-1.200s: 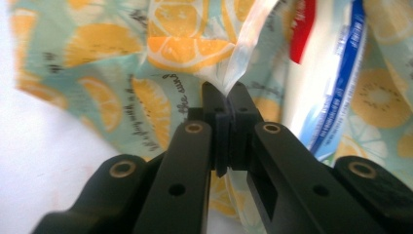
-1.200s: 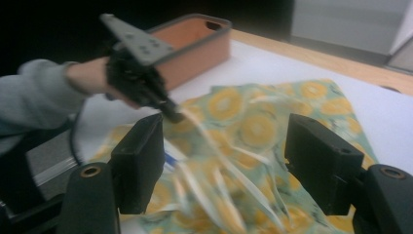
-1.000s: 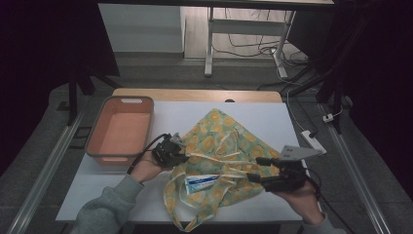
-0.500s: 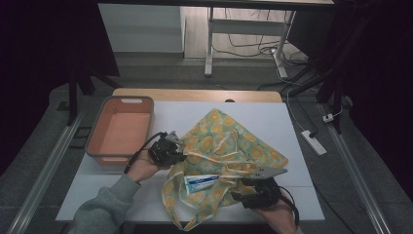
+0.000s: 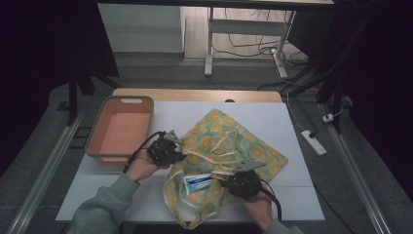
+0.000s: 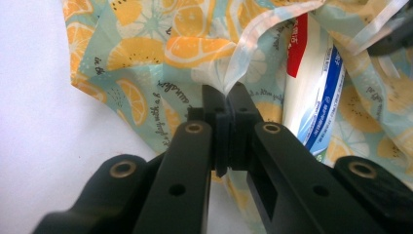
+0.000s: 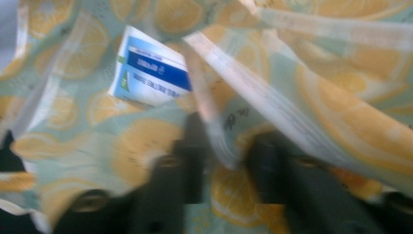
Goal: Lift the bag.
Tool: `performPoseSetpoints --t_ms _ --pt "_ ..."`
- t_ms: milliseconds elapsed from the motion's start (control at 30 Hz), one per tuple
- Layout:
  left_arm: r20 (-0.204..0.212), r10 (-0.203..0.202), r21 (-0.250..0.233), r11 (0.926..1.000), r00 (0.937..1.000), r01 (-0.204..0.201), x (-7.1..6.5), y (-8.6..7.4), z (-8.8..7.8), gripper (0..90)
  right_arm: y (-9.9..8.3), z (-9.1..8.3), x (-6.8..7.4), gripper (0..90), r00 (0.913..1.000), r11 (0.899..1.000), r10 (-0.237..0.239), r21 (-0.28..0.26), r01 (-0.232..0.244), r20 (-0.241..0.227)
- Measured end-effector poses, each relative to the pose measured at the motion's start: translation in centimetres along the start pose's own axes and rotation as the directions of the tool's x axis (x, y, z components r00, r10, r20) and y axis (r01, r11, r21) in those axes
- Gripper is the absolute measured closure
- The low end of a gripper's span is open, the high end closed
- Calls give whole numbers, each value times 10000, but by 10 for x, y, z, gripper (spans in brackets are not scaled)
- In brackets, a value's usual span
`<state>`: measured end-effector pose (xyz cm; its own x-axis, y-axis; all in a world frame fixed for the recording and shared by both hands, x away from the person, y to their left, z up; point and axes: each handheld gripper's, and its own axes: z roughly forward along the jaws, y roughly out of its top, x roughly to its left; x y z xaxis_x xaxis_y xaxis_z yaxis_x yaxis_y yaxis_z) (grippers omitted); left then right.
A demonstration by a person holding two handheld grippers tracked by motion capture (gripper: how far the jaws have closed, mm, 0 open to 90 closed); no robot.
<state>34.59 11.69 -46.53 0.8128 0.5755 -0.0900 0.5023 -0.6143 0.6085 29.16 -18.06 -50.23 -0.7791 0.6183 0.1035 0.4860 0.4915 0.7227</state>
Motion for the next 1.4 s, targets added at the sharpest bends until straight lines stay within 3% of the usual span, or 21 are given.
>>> performPoseSetpoints --t_ms 100,400,733,900,1067,1200,1300,1400 --pt "39 -21 -160 9999 10000 21 0 0 -5 881 2 -8 2 882 9996 9990 -273 -348 269 -113" --pt "492 -149 -854 9962 9987 191 3 -8 -35 881 12 -41 5 892 9954 9883 -930 -1237 892 -250" --pt "608 -390 -1442 9884 9974 475 9 -16 -56 885 21 -76 -6 894 9956 9708 -907 -2211 934 222" --pt "719 -537 -1876 9800 9960 664 13 -18 -70 886 29 -91 -12 894 9943 9616 -971 -2536 1049 431" --pt "954 -617 -2458 9657 9935 836 15 -20 -85 887 41 -112 -16 895 9918 9412 -1059 -3147 1232 715" --pt "1047 -686 -3103 9456 9921 981 17 -21 -105 888 53 -132 -19 895 9889 9166 -1106 -3745 1399 988" --pt "1101 -662 -3694 9236 9917 1027 18 -20 -122 888 65 -149 -24 895 9868 8947 -1094 -4208 1501 1195" --pt "1059 -615 -4243 8999 9925 1011 18 -18 -139 888 75 -159 -29 895 9853 8827 -1065 -4435 1554 1333"
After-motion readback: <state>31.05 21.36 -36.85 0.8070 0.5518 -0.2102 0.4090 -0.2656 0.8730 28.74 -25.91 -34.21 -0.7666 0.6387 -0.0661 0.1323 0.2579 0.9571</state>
